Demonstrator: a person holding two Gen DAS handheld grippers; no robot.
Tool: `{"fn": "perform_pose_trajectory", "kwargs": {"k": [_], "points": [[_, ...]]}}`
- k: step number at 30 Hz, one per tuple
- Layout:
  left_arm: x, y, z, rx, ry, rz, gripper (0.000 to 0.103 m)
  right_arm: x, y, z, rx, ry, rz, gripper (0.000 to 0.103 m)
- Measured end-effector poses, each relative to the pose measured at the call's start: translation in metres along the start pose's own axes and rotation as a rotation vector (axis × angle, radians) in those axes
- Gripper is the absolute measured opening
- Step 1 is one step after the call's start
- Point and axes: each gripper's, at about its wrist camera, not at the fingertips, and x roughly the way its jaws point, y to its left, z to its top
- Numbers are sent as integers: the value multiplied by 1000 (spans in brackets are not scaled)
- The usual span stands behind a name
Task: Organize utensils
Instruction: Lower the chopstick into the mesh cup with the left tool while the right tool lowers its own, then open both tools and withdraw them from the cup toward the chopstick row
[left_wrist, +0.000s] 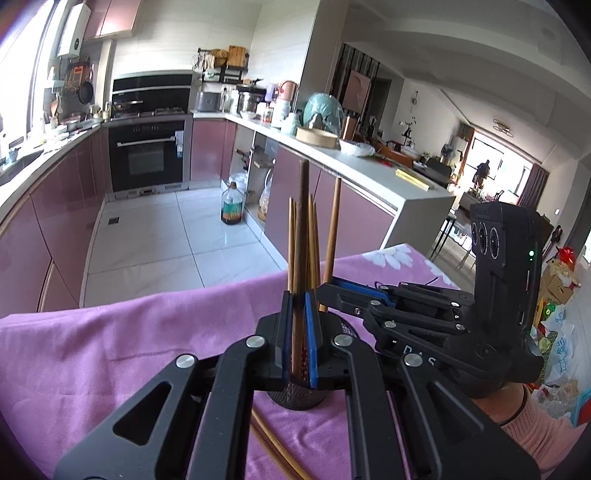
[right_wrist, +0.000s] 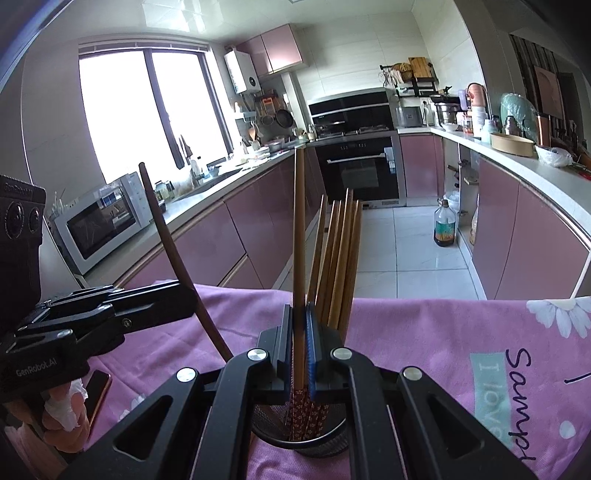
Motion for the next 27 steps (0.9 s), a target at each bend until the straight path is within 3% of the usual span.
{"fn": "perform_pose_trajectory", "kwargs": {"k": [16, 24, 27], "points": [[52, 23, 15, -34, 53, 6, 7, 5, -9, -4, 33, 17, -26, 8], [48, 29, 2, -57, 38, -3, 7, -8, -8, -10, 31, 3, -9, 14], [42, 29, -5, -52, 21, 15, 15, -13, -6, -14, 35, 1, 2, 17]]}}
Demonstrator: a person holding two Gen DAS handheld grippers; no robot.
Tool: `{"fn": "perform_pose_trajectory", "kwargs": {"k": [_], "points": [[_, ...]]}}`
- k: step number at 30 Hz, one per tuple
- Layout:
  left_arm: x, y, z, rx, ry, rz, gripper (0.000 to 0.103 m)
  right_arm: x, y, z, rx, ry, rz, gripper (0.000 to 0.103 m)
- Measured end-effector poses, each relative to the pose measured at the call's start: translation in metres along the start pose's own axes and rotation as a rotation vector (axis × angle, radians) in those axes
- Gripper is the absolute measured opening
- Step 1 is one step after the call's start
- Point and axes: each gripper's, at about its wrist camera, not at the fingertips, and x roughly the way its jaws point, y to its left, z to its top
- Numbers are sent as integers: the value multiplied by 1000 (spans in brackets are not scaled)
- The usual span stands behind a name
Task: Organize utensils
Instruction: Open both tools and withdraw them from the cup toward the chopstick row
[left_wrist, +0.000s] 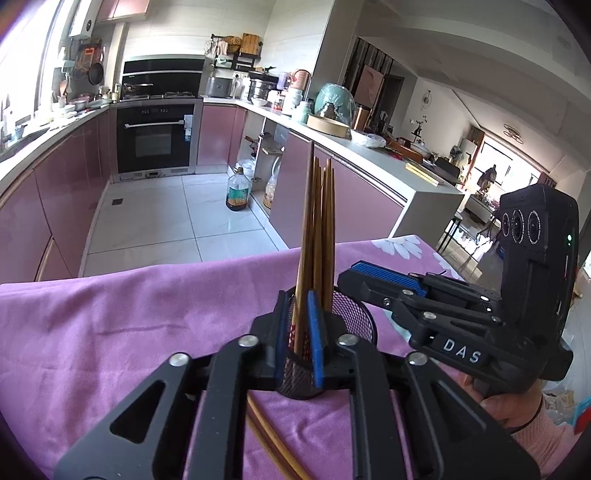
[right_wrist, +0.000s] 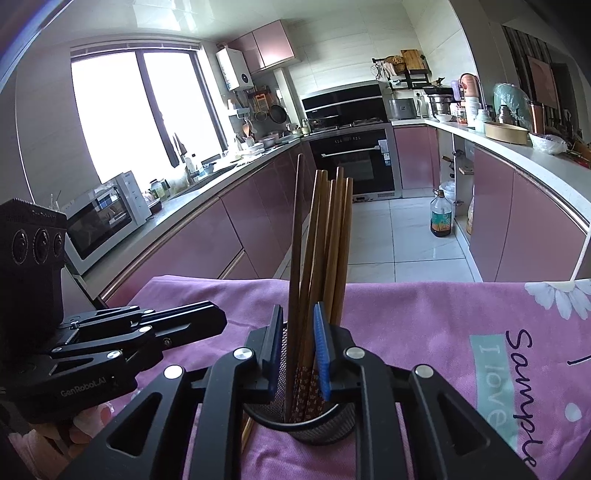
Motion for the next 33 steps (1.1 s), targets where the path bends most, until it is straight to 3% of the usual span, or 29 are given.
{"fn": "perform_pose_trajectory", "kwargs": {"k": [3, 5, 13, 22, 33], "points": [[-8, -3, -8, 12, -25, 30, 25, -6, 4, -4, -6, -5, 16, 20], [-15, -5, -14, 20, -42, 57, 39, -11, 7, -6, -26, -14, 5, 25], [-34, -9, -39, 49, -69, 159, 58, -32, 26, -31, -117, 1, 41, 37], [-49, 3, -70, 23, -48, 223, 65, -13, 45, -76, -135, 150, 94, 37], [-51, 30, -118, -37, 37, 252, 65, 8, 65, -114, -158, 283, 90, 37]]}}
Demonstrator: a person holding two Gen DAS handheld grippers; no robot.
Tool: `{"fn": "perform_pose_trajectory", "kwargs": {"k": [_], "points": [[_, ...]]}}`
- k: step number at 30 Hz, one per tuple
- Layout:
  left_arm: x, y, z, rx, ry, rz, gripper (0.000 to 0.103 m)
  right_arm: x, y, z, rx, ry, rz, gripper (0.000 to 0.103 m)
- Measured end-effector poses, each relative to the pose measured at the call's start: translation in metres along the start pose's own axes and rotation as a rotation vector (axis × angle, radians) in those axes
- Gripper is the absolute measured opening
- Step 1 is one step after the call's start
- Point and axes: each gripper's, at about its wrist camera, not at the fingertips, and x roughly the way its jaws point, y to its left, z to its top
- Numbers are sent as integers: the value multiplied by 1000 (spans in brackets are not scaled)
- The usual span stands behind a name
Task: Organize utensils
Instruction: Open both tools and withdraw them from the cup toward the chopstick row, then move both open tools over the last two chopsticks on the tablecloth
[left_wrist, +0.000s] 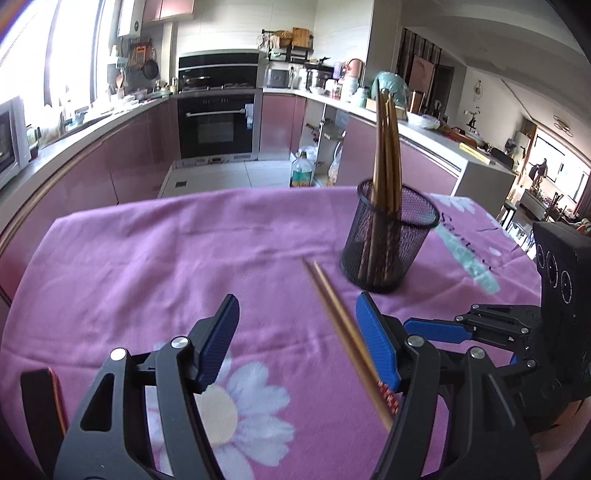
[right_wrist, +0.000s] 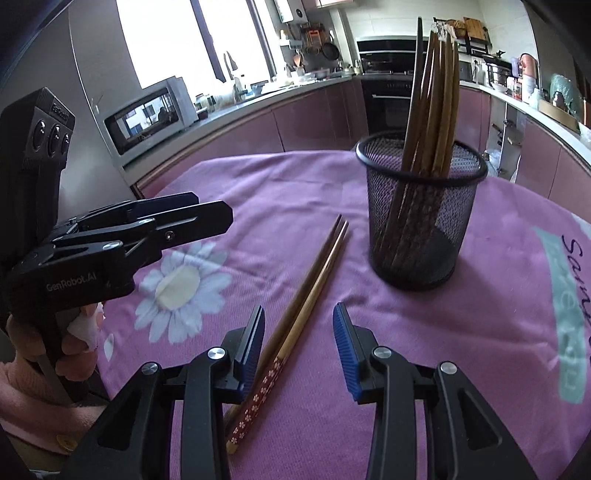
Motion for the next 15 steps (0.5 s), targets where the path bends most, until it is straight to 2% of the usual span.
{"fn": "perform_pose_trajectory", "kwargs": {"k": [5, 15], "points": [[5, 5, -17, -12, 30, 0, 65, 7, 1, -7, 5, 30, -8, 35], [20, 3, -28, -23, 85, -12, 65, 18, 7, -10, -24, 68, -67, 31]]}}
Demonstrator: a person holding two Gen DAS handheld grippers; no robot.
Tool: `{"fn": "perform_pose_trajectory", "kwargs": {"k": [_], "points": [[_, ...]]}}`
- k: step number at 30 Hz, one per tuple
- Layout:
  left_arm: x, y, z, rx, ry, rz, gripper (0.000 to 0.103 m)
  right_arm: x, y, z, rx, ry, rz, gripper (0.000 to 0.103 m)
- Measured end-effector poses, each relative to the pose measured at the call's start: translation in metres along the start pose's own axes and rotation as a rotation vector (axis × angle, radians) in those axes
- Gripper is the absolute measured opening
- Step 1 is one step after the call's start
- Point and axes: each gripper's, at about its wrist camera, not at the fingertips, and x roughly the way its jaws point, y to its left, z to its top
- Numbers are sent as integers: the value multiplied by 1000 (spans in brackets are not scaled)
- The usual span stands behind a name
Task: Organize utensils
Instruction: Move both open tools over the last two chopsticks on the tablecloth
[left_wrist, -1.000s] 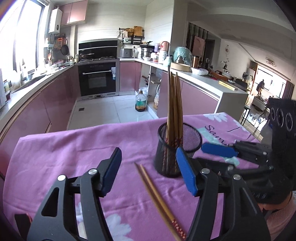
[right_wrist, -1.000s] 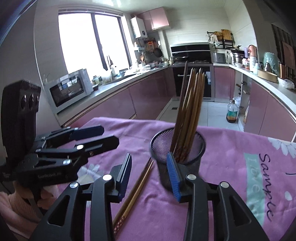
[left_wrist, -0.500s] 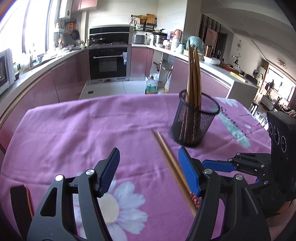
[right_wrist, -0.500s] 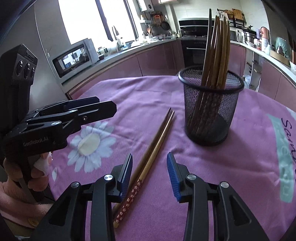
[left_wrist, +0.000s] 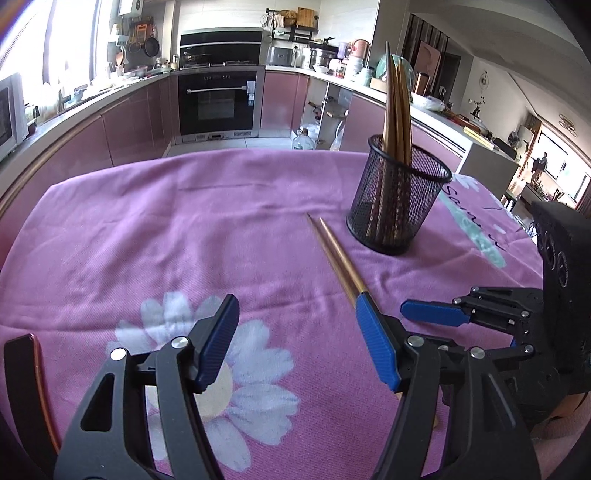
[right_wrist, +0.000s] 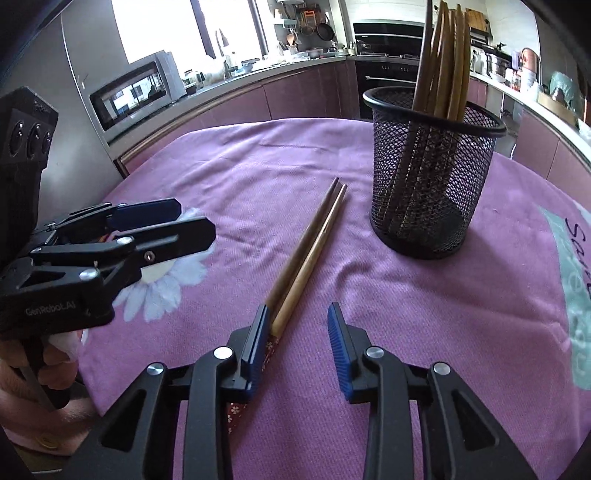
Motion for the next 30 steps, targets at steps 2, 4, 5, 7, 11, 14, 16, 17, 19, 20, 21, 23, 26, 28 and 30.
{"fn": "perform_pose_trajectory", "kwargs": {"k": [2, 4, 5, 7, 11, 14, 16, 17, 19, 20, 21, 23, 26, 28, 30], "points": [[3, -1, -1, 2, 9, -6, 65, 0, -2, -1, -2, 4, -7, 30], [6, -3, -3, 7, 14, -12, 65, 0, -4, -1, 0, 8, -8, 26], [9, -4, -3, 12, 19, -13, 65, -1, -6, -1, 4, 10, -9, 26], [13, -6, -4, 15, 27, -17, 65, -3, -11, -1, 16, 12, -8, 25], [19, -8, -4, 19, 40, -23, 65, -6, -17, -3, 37, 15, 5, 25], [22, -10, -4, 26, 45, -24, 65, -6, -20, -3, 51, 15, 15, 25], [24, -11, -4, 31, 49, -23, 65, -4, -22, -1, 64, 13, 22, 25], [25, -12, -4, 34, 53, -25, 64, -4, -24, -1, 70, 11, 24, 25], [29, -14, -4, 40, 62, -24, 64, -4, -27, 0, 80, 11, 32, 25], [30, -15, -5, 43, 66, -25, 64, -4, -27, 0, 84, 10, 34, 25], [31, -15, -6, 44, 71, -27, 63, -4, -28, 1, 84, 10, 34, 25], [35, -16, -5, 49, 81, -29, 63, -3, -29, 1, 83, 11, 34, 25], [40, -19, -3, 60, 91, -32, 62, -3, -29, 3, 78, 11, 31, 25], [44, -20, -2, 66, 99, -31, 60, -2, -30, 4, 76, 11, 31, 25], [46, -20, -1, 68, 102, -34, 58, -2, -32, 5, 78, 11, 30, 24]]}}
